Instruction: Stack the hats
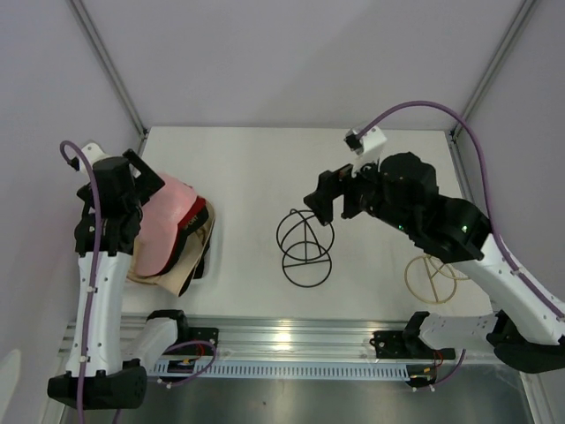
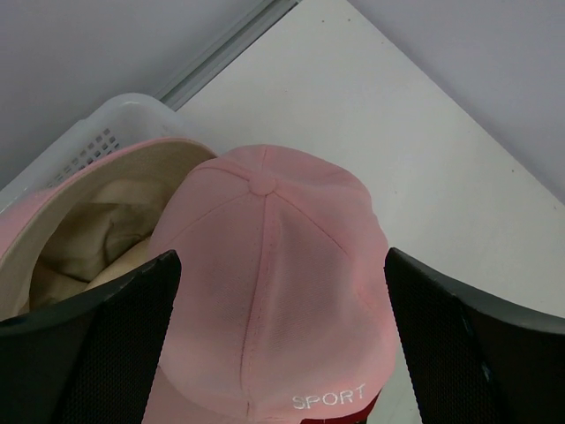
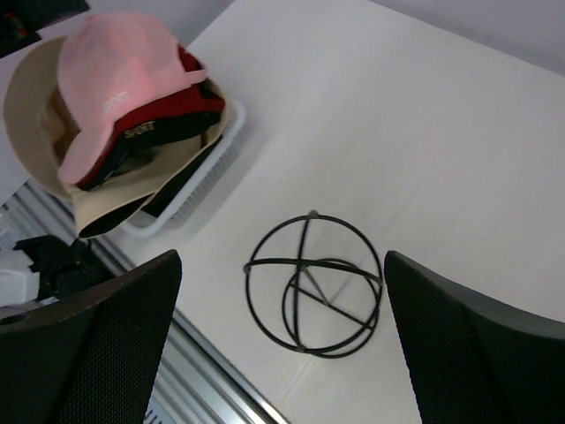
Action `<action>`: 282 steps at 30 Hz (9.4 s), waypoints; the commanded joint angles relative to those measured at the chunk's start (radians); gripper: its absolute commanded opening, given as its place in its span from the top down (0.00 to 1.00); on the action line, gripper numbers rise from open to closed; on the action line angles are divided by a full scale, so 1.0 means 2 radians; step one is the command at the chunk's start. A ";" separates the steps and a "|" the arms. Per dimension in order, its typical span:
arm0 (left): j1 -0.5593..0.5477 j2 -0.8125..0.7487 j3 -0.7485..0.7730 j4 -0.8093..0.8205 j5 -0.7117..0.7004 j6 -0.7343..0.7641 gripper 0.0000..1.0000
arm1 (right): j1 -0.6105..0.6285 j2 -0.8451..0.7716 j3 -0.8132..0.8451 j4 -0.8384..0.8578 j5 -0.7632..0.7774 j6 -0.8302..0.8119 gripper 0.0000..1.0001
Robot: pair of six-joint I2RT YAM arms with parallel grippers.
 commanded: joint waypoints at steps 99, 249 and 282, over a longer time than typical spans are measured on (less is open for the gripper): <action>-0.589 0.102 -0.024 0.267 -0.067 0.218 0.06 | -0.352 -0.068 -0.214 0.087 -0.144 0.067 0.01; -0.446 0.031 -0.106 0.356 0.181 0.107 0.84 | -0.069 -0.221 -0.440 0.083 0.185 0.279 0.60; -0.545 0.124 -0.138 0.380 0.028 0.072 0.78 | -0.074 -0.271 -0.394 0.042 0.167 0.309 0.36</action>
